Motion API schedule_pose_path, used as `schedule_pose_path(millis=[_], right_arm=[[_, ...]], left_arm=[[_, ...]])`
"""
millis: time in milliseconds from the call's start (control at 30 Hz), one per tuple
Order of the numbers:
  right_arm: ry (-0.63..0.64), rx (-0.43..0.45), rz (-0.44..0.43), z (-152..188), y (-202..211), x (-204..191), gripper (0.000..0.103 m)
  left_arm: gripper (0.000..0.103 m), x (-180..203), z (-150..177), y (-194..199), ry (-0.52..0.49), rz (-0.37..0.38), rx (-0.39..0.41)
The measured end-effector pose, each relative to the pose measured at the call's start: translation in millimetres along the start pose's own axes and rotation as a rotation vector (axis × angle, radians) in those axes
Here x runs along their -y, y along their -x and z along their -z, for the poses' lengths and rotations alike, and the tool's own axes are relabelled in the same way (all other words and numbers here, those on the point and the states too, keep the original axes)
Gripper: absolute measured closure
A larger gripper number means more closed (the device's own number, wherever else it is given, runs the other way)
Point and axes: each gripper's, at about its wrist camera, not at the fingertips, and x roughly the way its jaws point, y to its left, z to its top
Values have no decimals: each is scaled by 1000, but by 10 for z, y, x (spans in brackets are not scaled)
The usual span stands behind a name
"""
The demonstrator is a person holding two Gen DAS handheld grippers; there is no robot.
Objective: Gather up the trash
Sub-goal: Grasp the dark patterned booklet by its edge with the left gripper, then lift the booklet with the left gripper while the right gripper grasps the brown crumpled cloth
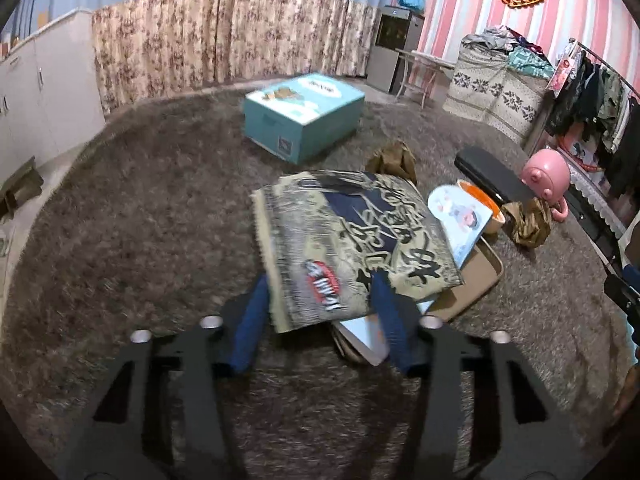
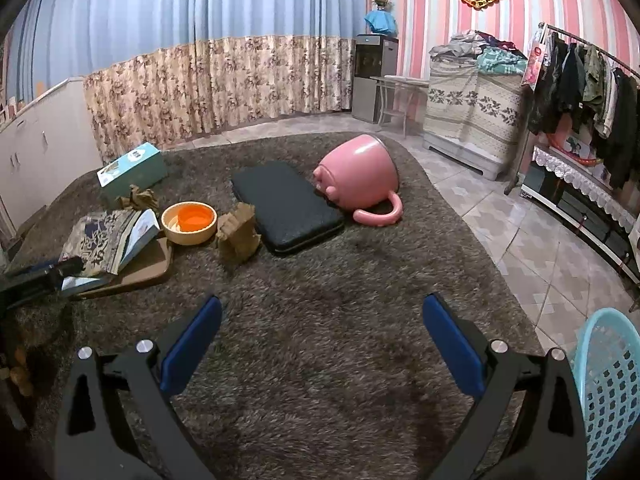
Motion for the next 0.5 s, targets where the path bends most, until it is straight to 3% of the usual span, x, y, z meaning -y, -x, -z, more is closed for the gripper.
schedule_pose_path(millis=[200,333,500], right_arm=[[-4,-1,-10,6,-17,-16,5],[2,-2,-16,31,-47,-60,5],[-3,-3,-51,34,-88,-136,5]], left_arm=[[89,-87,-39,134,-9,22,58],[91,-152,-62,310,-28,-18,144],[91,-362,-72,600,17,-64,266]])
